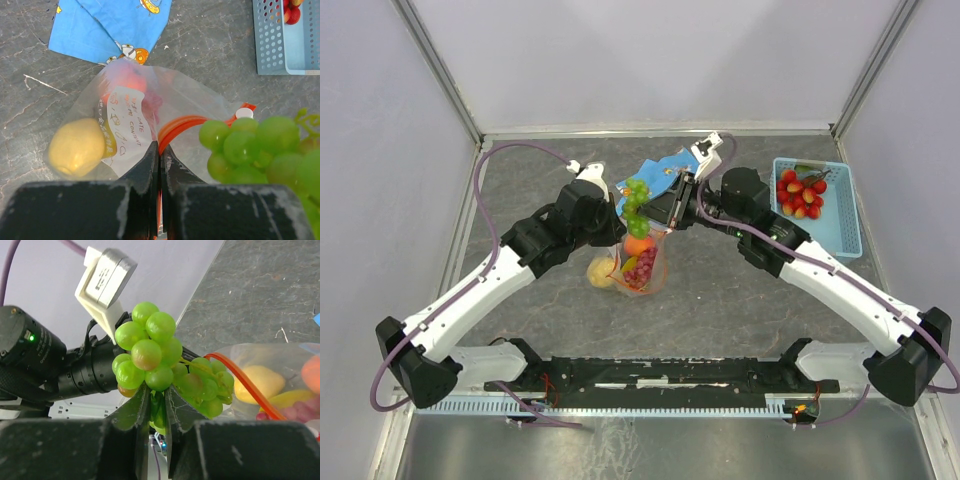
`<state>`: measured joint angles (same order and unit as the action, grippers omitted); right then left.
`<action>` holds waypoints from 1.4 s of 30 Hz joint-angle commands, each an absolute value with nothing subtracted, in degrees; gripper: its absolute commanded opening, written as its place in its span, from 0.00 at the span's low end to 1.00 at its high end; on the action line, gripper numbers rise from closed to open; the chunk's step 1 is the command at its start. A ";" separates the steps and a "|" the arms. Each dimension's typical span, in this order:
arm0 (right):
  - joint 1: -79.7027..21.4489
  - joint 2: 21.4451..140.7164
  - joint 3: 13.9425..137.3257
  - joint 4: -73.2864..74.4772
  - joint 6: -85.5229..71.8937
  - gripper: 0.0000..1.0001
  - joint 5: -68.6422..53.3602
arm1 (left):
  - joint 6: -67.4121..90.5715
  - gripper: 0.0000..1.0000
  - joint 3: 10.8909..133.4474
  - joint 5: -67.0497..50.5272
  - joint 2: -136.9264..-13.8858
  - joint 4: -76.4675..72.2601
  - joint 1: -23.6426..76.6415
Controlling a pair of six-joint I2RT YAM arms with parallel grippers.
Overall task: Place the food in the zip-top bag and seal the zipper
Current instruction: Place the fake fruit in the zipper food storage bag.
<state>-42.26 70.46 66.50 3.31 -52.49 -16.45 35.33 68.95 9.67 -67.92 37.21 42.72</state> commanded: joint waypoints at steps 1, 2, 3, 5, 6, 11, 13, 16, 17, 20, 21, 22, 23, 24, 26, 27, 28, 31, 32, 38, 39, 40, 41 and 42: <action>-44.44 69.53 66.26 -2.47 -48.35 0.03 -16.93 | 37.55 0.03 70.86 8.75 -68.29 35.59 42.45; -44.81 69.40 65.77 -2.68 -47.67 0.03 -17.19 | 37.59 0.03 70.84 8.71 -68.37 35.60 42.43; -45.09 69.23 65.14 -2.65 -47.21 0.03 -16.95 | 37.68 0.03 70.84 8.75 -68.41 35.60 42.45; -45.35 69.17 63.58 -2.47 -47.49 0.03 -15.95 | 37.73 0.03 70.84 9.09 -68.27 35.59 42.45; -45.47 69.29 62.90 -2.44 -47.79 0.03 -15.77 | 37.75 0.03 70.84 9.29 -68.21 35.68 42.43; -45.86 69.60 60.44 0.58 -48.37 0.03 -15.82 | 37.49 0.03 71.18 10.81 -68.47 37.29 42.37; -45.90 69.20 59.40 1.70 -48.35 0.03 -15.91 | 37.53 0.03 71.28 11.21 -68.56 37.52 42.35; -46.03 69.52 58.89 4.16 -48.43 0.03 -16.00 | 37.52 0.03 71.19 11.25 -68.47 37.53 42.30; -46.02 70.09 59.11 5.40 -48.56 0.03 -16.00 | 37.60 0.03 71.19 11.33 -68.47 37.53 42.36; -45.97 72.63 61.30 10.22 -49.36 0.02 -15.95 | 37.62 0.03 71.09 11.36 -68.55 37.44 42.36; -45.97 73.71 62.18 11.60 -49.92 0.02 -15.91 | 37.57 0.03 71.10 11.34 -68.55 37.44 42.36; -46.08 74.60 62.97 12.96 -50.55 0.02 -15.77 | 37.53 0.03 71.04 11.26 -68.58 37.44 42.36; -46.08 75.61 63.58 13.86 -51.10 0.02 -15.77 | 37.53 0.03 70.97 11.30 -68.51 37.44 42.36; -46.06 76.54 64.51 14.50 -51.62 0.02 -15.92 | 37.53 0.03 70.87 11.30 -68.43 37.44 42.36; -46.05 78.23 65.83 16.08 -52.67 0.02 -16.02 | 37.61 0.03 70.47 11.50 -68.22 37.44 42.40; -46.05 79.01 66.43 16.69 -53.25 0.02 -15.81 | 37.57 0.03 70.22 11.51 -68.06 37.44 42.32; -46.05 79.75 66.94 17.33 -53.87 0.02 -15.21 | 37.49 0.03 70.04 11.45 -67.92 37.40 42.31; -46.06 82.22 68.73 18.53 -56.33 0.02 -12.77 | 37.37 0.03 68.81 11.34 -67.23 36.69 42.36; -46.06 83.14 69.53 18.57 -57.01 0.03 -12.19 | 37.29 0.03 68.48 11.22 -67.15 36.58 42.41; -46.14 87.19 72.30 13.63 -65.02 0.07 -7.31 | 37.07 0.03 66.13 10.92 -65.83 36.35 42.40; -46.14 87.91 72.07 12.70 -67.15 0.07 -6.57 | 37.16 0.03 65.77 10.86 -65.57 36.20 42.41; -46.25 88.54 71.78 10.31 -69.00 0.07 -5.99 | 37.26 0.03 65.40 10.76 -65.30 36.07 42.38; -46.38 89.26 71.52 8.73 -70.84 0.08 -5.09 | 37.46 0.03 65.11 10.64 -65.04 35.90 42.39; -46.67 89.57 71.53 7.76 -72.16 0.08 -4.04 | 37.63 0.03 64.74 10.53 -64.78 35.75 42.37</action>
<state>-45.93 88.01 69.41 16.40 -63.46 -9.15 35.94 65.80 10.39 -66.98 37.54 42.52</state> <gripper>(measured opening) 0.186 0.043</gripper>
